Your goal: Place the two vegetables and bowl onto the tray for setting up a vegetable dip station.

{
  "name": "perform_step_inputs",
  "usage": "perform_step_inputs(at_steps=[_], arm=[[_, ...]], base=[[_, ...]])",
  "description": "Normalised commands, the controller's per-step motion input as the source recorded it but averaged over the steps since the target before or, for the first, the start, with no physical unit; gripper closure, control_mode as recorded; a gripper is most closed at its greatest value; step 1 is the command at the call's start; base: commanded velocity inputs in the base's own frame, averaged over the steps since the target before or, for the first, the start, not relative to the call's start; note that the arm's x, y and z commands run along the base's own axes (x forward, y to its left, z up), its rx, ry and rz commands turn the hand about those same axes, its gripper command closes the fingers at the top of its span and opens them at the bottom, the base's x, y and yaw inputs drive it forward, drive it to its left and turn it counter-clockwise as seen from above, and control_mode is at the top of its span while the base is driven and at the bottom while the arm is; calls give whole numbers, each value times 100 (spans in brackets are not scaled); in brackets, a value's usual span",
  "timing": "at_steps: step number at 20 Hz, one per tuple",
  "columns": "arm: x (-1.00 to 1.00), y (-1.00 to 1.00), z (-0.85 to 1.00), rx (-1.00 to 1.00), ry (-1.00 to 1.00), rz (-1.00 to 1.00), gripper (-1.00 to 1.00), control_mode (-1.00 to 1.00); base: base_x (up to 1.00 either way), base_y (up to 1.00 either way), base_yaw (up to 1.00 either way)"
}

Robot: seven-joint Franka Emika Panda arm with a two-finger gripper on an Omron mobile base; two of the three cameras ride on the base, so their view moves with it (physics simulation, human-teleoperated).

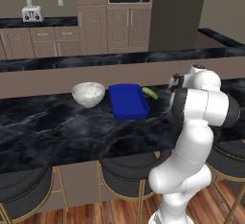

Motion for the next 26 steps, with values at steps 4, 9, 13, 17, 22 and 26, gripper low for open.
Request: perform_step_inputs(at_steps=[4, 9, 13, 17, 22, 26], arm=[[27, -3, -22, 0, 0, 0, -100, -100], [25, -7, -21, 0, 0, 0, -100, -100], [21, -9, -22, 0, 0, 0, -100, -100], [20, -11, -21, 0, 0, 0, -100, -100], [15, -9, -21, 0, 0, 0, -100, -100], [8, -2, -19, 0, 0, 0, -100, -100]], base=[[0, 0, 0], [0, 0, 0], [0, 0, 0], [0, 0, 0], [0, 0, 0], [0, 0, 0]])
